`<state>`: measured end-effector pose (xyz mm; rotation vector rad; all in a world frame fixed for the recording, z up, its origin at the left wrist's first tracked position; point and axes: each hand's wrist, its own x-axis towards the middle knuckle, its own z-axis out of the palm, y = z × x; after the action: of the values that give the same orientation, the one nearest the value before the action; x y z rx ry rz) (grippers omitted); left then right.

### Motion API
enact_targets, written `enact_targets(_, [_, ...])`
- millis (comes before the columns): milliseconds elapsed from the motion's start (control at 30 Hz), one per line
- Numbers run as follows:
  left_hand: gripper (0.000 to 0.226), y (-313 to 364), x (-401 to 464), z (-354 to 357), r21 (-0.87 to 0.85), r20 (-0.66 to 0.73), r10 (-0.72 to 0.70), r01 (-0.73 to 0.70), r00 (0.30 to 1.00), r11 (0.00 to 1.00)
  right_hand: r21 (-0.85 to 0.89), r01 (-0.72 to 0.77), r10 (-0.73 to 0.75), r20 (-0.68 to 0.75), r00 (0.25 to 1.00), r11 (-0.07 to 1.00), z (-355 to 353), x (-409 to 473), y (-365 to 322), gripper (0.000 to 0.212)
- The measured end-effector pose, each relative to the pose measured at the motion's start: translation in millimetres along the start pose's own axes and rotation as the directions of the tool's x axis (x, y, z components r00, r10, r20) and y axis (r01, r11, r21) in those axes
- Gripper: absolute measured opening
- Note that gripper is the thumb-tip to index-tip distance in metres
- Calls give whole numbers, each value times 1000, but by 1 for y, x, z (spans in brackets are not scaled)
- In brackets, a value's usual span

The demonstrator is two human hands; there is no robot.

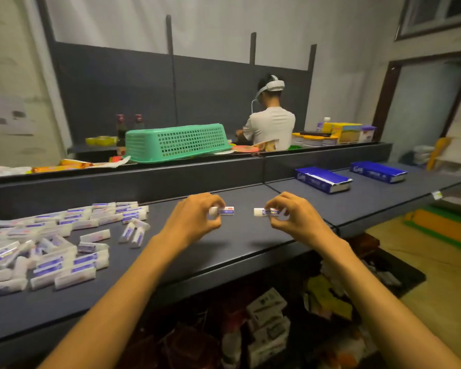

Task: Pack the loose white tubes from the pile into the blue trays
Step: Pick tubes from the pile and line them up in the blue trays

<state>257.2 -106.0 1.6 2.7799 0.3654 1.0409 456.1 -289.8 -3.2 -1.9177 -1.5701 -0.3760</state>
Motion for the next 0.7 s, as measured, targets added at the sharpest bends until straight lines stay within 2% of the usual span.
enact_targets(167, [23, 85, 39, 52, 30, 23, 24, -24, 999, 999, -67, -81, 82, 2, 997, 994, -60, -50, 70, 21])
enact_targets(333, [25, 140, 78, 93, 32, 65, 46, -48, 997, 998, -104, -145, 145, -3, 989, 984, -102, -74, 130, 20])
enact_targets(700, [26, 182, 170, 193, 10, 92, 41, -42, 995, 999, -105, -154, 156, 15, 988, 983, -128, -52, 261, 23])
